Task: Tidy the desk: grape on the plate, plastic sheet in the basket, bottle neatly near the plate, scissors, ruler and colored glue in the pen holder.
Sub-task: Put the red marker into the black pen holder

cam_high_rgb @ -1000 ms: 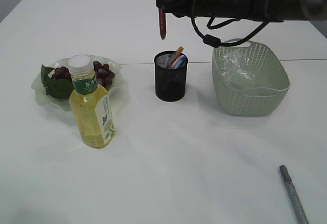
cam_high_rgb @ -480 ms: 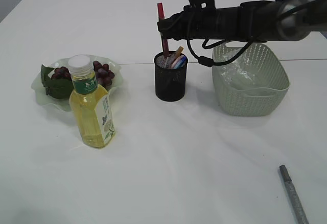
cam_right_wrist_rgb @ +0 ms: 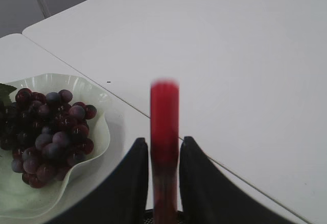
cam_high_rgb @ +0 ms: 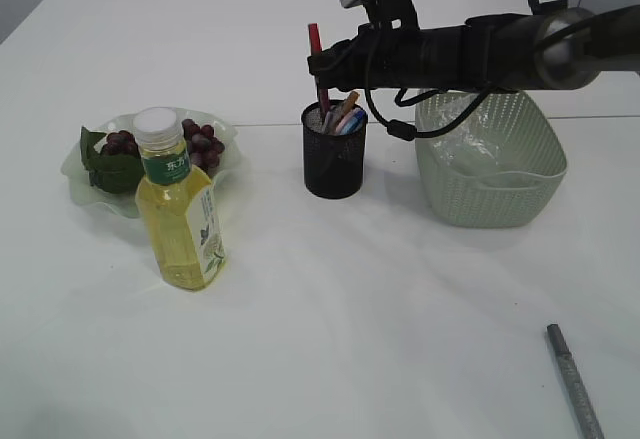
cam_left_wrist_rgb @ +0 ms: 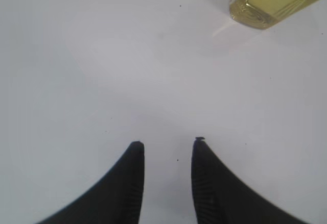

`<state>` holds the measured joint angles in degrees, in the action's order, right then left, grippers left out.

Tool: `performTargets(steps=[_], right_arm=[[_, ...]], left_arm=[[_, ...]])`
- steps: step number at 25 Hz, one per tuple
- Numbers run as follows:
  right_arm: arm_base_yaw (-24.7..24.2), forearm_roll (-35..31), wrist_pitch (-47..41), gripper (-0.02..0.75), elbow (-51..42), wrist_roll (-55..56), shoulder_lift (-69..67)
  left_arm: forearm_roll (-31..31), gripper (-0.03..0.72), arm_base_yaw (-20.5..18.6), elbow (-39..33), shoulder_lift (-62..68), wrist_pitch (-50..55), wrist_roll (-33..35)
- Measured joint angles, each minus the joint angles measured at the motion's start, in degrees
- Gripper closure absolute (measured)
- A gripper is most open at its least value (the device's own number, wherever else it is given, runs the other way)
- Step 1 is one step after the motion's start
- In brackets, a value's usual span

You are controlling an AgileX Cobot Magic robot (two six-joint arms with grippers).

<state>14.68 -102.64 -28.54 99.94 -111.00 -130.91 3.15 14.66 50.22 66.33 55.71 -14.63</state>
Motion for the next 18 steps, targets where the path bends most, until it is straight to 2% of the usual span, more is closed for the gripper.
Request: performTargets(steps=[14,16,18], right_arm=[[0.0,0.0,1.0,0.498,0.0,2.7,0.8],[0.0,1.7,2.3,0.491,0.0,6.5,2.8],[0.0,6.8,3.2,0.489,0.0,14.0,6.2]], left_arm=[[0.1,0.449,0.0,0.0,0.0,0.0,0.0],[0.1,0.449,0.0,0.0,0.0,0.0,0.0],[0.1,0.449,0.0,0.0,0.0,0.0,0.0]])
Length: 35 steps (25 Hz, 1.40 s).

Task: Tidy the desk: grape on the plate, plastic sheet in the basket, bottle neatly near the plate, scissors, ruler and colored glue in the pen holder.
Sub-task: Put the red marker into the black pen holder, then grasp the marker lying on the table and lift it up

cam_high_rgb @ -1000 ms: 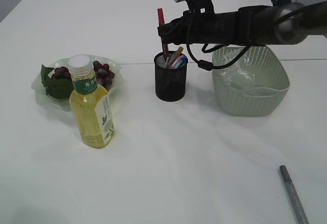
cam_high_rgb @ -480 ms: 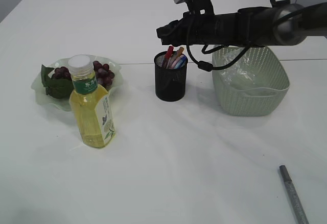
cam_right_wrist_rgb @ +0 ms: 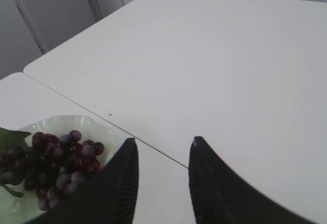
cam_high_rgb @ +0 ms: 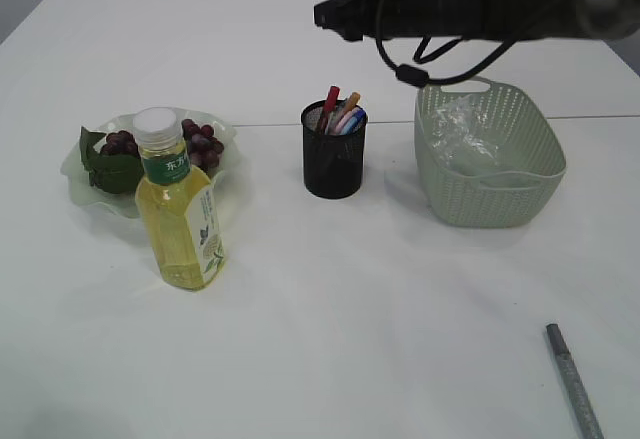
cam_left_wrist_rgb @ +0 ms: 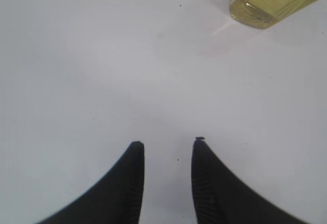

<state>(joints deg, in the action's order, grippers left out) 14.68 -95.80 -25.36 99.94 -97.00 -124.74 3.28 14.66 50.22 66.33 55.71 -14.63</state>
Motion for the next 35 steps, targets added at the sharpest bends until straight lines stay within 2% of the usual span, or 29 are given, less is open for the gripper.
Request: performTargets(steps=[4,10,13,15,19,27,30,35], right_arm=[[0.0,21.4,-1.9,0.487,0.0,22.9,7.2],[0.0,58.8,-19.7,0.486,0.0,59.7,16.6],[0.1,72.1,-28.2,0.486,-0.6,72.8,19.8],[0.1,78.3,-30.5,0.486,-2.9,78.5,22.2],[0.1,84.9,-32.2,0.486,-12.2,84.4,28.7],[0.1,86.4,-31.8,0.486,-36.9,89.1,38.0],[0.1,88.1,-29.9,0.486,-42.9,92.4,38.0],[0.1,92.9,-24.4,0.476,-47.9,97.0,37.9]], left_arm=[[0.0,0.449,0.0,0.0,0.0,0.0,0.0],[0.0,0.449,0.0,0.0,0.0,0.3,0.0],[0.0,0.449,0.0,0.0,0.0,0.7,0.0],[0.0,0.449,0.0,0.0,0.0,0.8,0.0],[0.0,0.449,0.0,0.0,0.0,0.9,0.0],[-0.2,0.449,0.0,0.0,0.0,1.1,0.0],[-0.8,0.449,0.0,0.0,0.0,1.2,0.0],[-1.1,0.448,0.0,0.0,0.0,1.3,0.0]])
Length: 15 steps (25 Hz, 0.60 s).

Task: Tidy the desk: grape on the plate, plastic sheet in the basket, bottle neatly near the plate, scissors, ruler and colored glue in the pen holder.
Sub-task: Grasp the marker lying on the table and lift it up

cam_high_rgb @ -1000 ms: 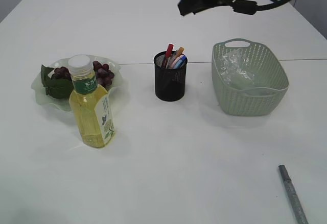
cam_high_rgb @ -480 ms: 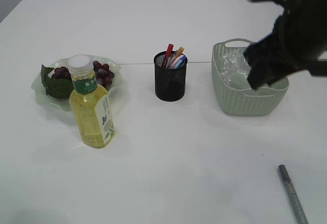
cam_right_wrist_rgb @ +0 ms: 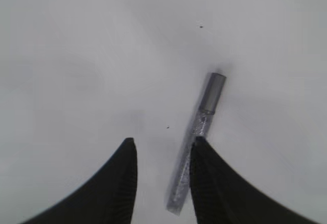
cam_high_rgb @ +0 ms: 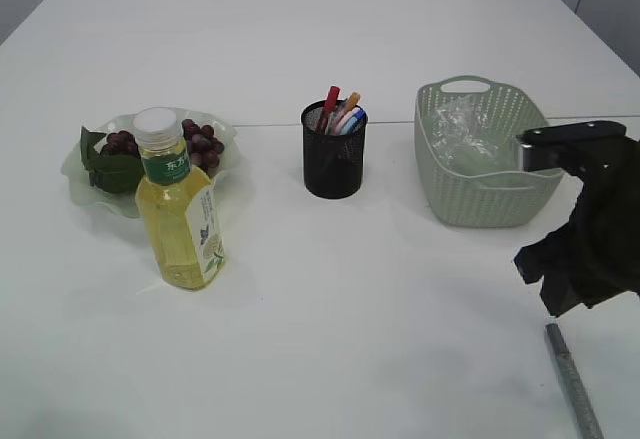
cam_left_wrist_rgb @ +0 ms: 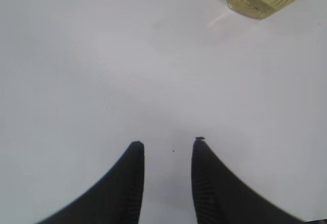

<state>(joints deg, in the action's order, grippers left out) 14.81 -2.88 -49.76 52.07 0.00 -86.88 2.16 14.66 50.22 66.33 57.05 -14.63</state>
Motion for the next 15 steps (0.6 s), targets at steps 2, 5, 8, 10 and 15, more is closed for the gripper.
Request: performTargets(steps=[2,5,8,10,15], right_arm=[[0.0,2.9,1.0,0.459,-0.2,3.7,-0.7],[0.0,5.3,1.6,0.439,-0.2,6.0,-3.2],[0.0,5.8,1.9,0.435,-0.2,6.7,-6.6],[0.0,5.8,1.9,0.435,-0.2,6.8,-8.8],[-0.1,6.0,2.7,0.434,-0.4,6.9,-11.4]], left_arm=[[0.0,0.447,0.0,0.0,0.0,0.1,0.0],[0.0,0.447,0.0,0.0,0.0,0.1,0.0],[0.0,0.447,0.0,0.0,0.0,0.1,0.0],[0.0,0.447,0.0,0.0,0.0,0.1,0.0],[-0.2,0.447,0.0,0.0,0.0,0.2,0.0]])
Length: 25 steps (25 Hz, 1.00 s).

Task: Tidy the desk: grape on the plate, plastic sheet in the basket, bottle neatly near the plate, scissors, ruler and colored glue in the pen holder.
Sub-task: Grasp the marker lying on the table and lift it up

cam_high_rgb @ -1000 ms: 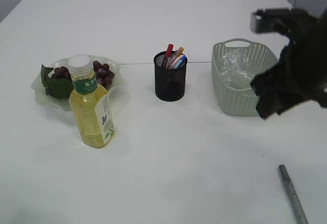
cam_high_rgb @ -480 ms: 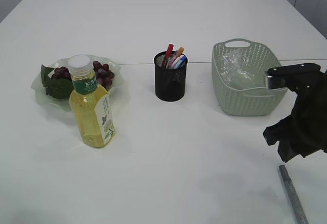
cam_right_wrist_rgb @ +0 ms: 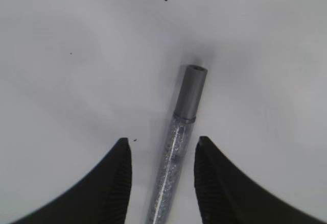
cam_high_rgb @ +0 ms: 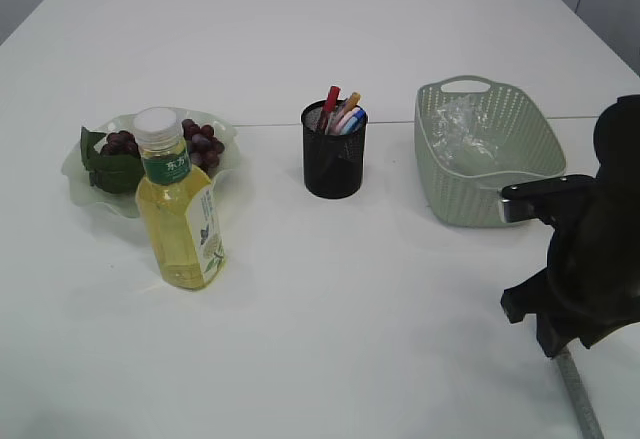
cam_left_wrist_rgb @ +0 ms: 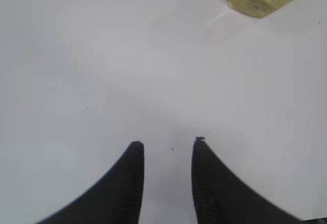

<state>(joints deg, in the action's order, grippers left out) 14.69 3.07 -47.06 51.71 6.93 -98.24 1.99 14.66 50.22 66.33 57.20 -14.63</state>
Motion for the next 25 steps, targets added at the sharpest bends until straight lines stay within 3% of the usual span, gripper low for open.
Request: performTargets(steps=[8,25], right_arm=[[-0.1,0.0,4.5,0.434,-4.3,0.9,-0.5],[-0.1,0.0,8.0,0.452,-4.6,2.4,-5.6]], left_arm=[[-0.1,0.447,0.0,0.0,0.0,0.1,0.0],[-0.4,0.447,0.0,0.0,0.0,0.2,0.0]])
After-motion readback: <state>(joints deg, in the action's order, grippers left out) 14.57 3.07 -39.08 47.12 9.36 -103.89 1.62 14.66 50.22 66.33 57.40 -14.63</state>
